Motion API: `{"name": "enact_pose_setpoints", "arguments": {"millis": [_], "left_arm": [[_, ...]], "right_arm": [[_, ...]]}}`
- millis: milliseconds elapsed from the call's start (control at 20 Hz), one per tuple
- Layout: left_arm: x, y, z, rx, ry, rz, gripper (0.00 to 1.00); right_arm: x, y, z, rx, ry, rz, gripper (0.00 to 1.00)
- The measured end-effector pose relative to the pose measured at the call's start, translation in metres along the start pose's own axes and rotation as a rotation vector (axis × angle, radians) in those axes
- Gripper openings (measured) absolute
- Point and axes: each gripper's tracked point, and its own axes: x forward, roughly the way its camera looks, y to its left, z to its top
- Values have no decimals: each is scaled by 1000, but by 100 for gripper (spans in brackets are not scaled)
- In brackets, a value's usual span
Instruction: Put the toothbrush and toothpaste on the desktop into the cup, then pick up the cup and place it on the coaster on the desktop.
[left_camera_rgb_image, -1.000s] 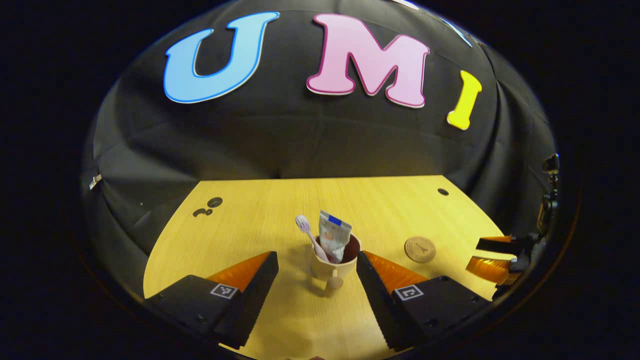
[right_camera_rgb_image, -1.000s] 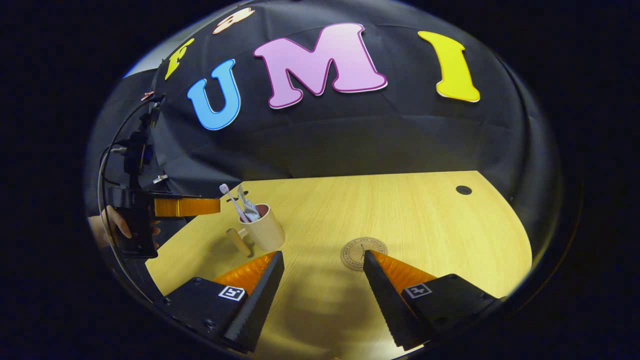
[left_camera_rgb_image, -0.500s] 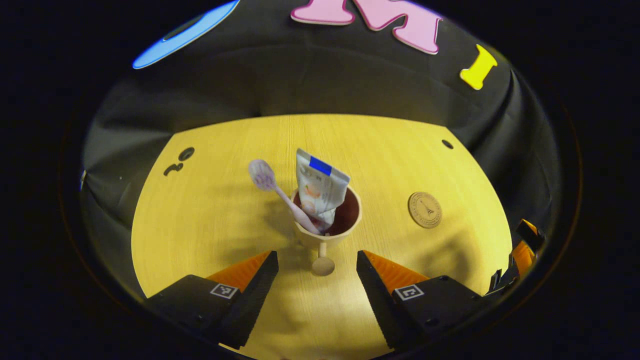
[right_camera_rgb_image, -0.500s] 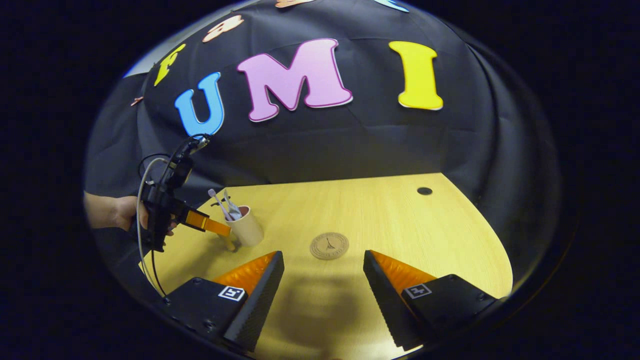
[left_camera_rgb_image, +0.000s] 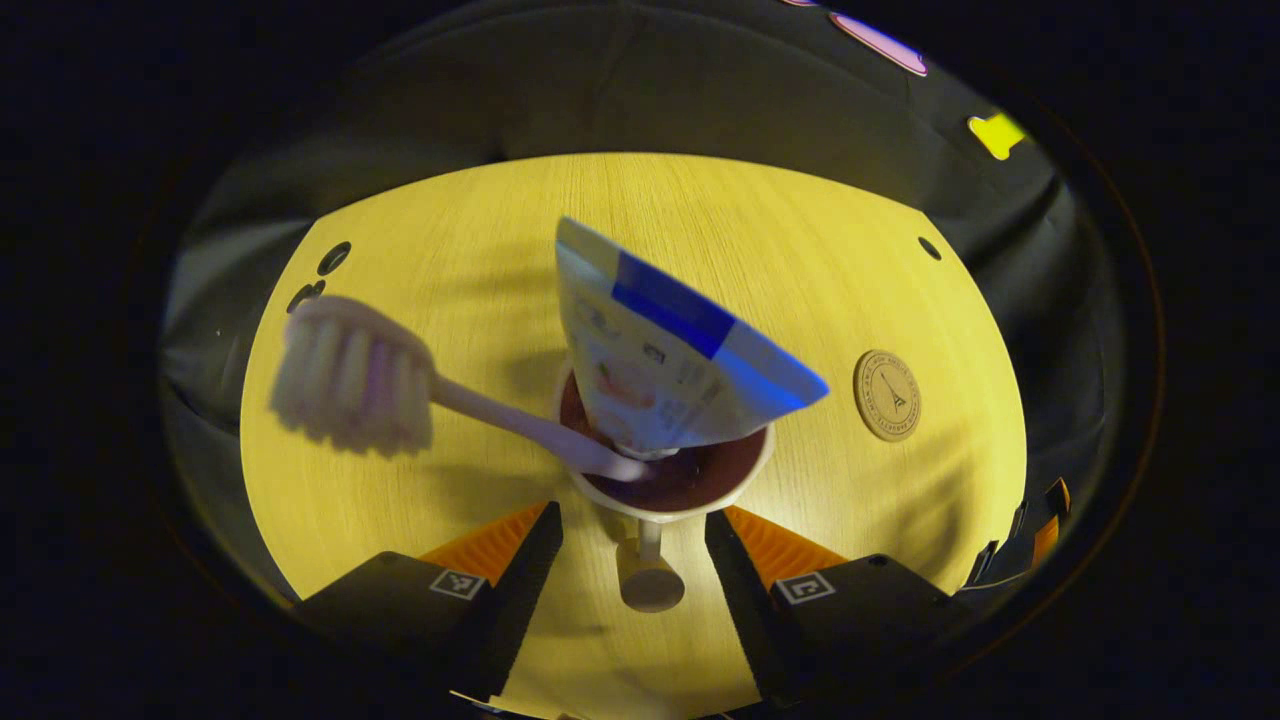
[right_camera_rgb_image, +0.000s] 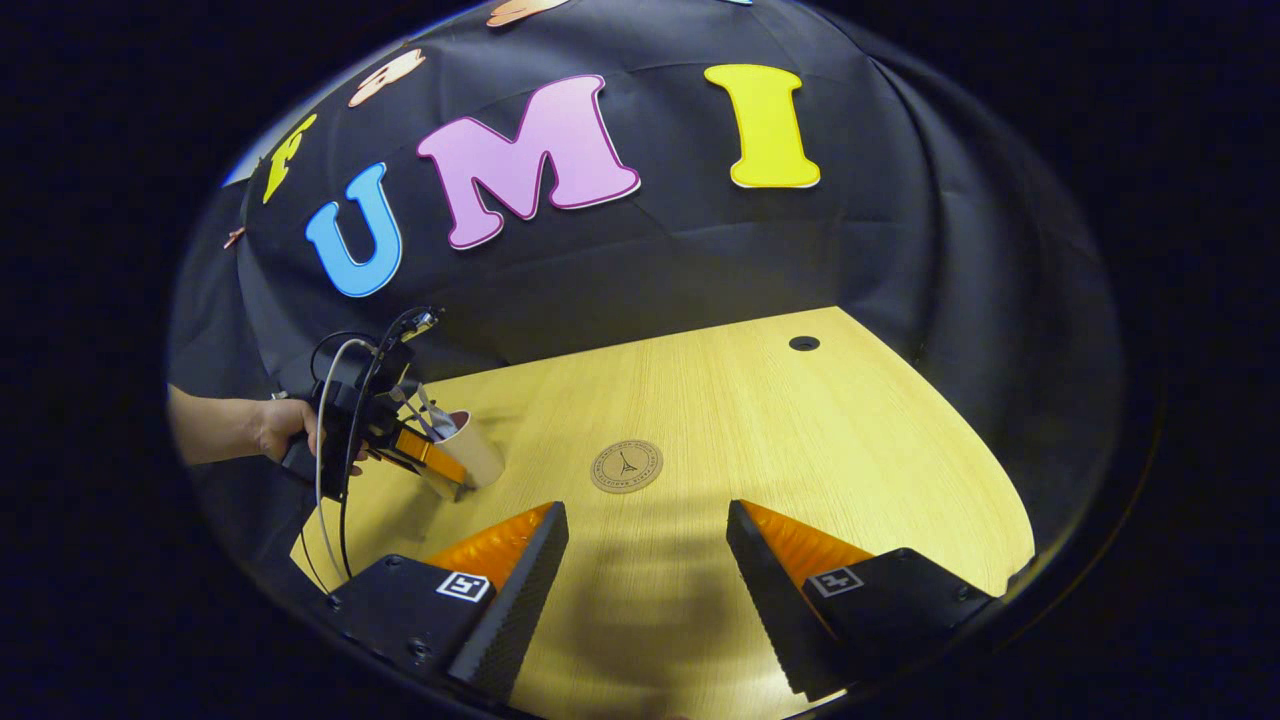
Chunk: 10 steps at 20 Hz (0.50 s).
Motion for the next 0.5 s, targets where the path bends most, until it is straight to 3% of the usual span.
{"name": "enact_pose_setpoints", "arguments": {"millis": [250, 400, 450, 500], "left_arm": [[1, -4, 4, 12, 16, -6, 81], [5, -6, 4, 12, 22, -7, 46], [5, -7, 4, 7, 24, -2, 55], [5, -6, 4, 5, 23, 3, 33]], "right_arm": [[4, -2, -8, 18, 29, 0, 98], [3, -4, -10, 19, 36, -2, 98], [2, -5, -10, 20, 35, -1, 98], [1, -5, -10, 21, 36, -2, 98]]}}
